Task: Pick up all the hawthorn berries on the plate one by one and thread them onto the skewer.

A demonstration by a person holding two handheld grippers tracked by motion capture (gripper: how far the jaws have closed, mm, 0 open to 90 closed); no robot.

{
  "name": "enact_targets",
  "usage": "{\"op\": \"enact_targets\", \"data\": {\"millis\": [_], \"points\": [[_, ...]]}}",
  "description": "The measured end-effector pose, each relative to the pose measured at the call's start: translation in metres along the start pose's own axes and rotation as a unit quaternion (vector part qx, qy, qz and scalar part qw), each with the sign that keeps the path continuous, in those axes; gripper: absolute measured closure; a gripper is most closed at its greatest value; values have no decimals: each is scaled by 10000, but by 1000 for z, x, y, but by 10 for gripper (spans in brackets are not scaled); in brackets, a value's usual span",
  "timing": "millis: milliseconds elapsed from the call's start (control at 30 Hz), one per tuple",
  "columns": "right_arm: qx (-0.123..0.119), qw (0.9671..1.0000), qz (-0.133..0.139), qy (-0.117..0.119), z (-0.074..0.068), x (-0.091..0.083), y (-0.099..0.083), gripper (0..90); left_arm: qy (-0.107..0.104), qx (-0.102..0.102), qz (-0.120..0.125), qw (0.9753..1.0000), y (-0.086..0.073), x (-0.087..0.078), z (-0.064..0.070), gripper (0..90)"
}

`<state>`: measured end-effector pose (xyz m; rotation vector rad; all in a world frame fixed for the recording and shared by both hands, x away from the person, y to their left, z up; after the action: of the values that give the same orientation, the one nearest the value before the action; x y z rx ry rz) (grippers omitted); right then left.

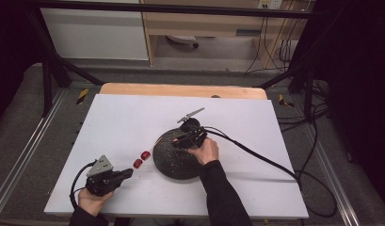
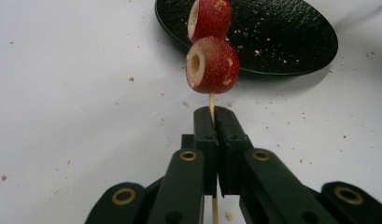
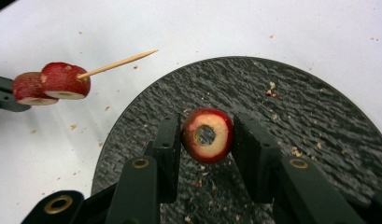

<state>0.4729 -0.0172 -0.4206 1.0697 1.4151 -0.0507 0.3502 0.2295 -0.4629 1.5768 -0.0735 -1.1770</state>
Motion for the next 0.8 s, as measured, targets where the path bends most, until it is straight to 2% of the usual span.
{"op": "enact_targets", "data": {"millis": [233, 400, 600, 800], "points": [[152, 9993, 333, 93, 0, -13, -12, 636, -32, 55, 25, 10000, 2, 1, 4, 878], [264, 9973, 648, 200, 2, -21, -21, 637, -58, 69, 60, 9999, 4, 2, 7, 878], [526, 9918, 1129, 292, 4, -28, -34, 637, -67, 93, 136, 9998, 7, 4, 13, 879], [850, 9806, 1706, 448, 8, -36, -47, 638, -94, 114, 183, 9997, 10, 8, 19, 879]]}}
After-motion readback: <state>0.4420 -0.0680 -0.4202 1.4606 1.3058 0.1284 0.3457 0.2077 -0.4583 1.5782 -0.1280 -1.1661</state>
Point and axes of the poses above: each handheld gripper's, and its own axes: x roughly forward along the jaws, y roughly out of its top, z roughly to its right, the point moved 5 cm from there along x, roughly forward along the jaws, and after that the axes turned 5 degrees about -z, right-handed, at the moved point
